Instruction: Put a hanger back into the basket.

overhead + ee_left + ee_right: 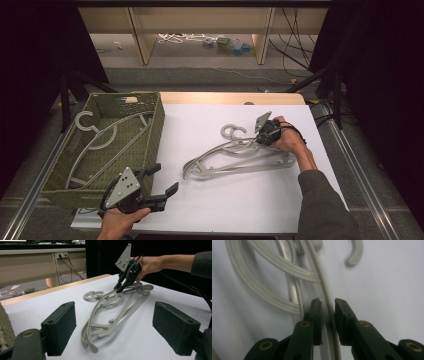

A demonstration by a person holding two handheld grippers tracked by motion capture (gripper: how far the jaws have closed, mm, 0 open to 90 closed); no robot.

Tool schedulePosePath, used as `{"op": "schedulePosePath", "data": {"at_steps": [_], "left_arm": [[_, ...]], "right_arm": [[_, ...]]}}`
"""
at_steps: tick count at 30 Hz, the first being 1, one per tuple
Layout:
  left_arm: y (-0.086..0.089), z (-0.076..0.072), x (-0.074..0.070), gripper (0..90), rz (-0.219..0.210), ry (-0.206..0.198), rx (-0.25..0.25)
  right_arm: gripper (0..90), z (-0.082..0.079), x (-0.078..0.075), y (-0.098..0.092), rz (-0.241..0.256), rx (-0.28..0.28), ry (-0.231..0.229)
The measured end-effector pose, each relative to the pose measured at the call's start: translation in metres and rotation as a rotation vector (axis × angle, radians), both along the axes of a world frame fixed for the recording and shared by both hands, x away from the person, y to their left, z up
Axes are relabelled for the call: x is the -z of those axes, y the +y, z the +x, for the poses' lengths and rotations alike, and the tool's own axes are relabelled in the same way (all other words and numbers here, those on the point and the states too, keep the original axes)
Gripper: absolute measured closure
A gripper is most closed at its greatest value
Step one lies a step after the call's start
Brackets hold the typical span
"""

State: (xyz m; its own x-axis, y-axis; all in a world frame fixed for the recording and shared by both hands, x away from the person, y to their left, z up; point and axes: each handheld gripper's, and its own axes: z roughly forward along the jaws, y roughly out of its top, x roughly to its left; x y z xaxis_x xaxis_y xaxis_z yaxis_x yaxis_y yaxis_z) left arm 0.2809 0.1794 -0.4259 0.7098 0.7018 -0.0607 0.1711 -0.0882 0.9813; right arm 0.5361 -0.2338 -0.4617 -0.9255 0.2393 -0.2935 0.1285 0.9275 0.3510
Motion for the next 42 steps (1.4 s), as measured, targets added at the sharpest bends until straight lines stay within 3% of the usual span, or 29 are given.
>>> {"op": "schedulePosePath", "data": {"at_steps": [4, 8, 16, 17, 27, 36, 42], "left_arm": [[0.000, 0.000, 0.000, 18.8, -0.002, 0.001, -0.001], [-0.001, 0.000, 0.000, 18.9, 0.003, 0.001, -0.001], [-0.001, 0.001, 0.000, 19.0, 0.003, 0.000, -0.001], [-0.001, 0.001, 0.000, 18.9, 0.002, 0.000, 0.000], [-0.003, 0.000, -0.004, 19.0, 0.004, -0.005, 0.001], [-0.011, -0.001, -0.011, 19.0, 0.003, -0.008, 0.011], [-0.023, 0.002, -0.020, 19.0, 0.049, -0.042, 0.043]], "right_arm": [[80.4, -0.006, -0.002, -0.003, -0.030, -0.069, -0.030], [81.5, -0.012, -0.012, -0.006, -0.049, -0.108, -0.090], [82.1, -0.030, -0.038, -0.010, -0.029, -0.141, -0.190], [82.1, -0.031, -0.040, -0.010, -0.042, -0.152, -0.190], [82.3, -0.057, -0.069, -0.007, 0.011, -0.193, -0.279], [82.3, -0.080, -0.083, -0.003, 0.045, -0.242, -0.288], [82.3, -0.097, -0.086, -0.008, 0.083, -0.234, -0.277]]}}
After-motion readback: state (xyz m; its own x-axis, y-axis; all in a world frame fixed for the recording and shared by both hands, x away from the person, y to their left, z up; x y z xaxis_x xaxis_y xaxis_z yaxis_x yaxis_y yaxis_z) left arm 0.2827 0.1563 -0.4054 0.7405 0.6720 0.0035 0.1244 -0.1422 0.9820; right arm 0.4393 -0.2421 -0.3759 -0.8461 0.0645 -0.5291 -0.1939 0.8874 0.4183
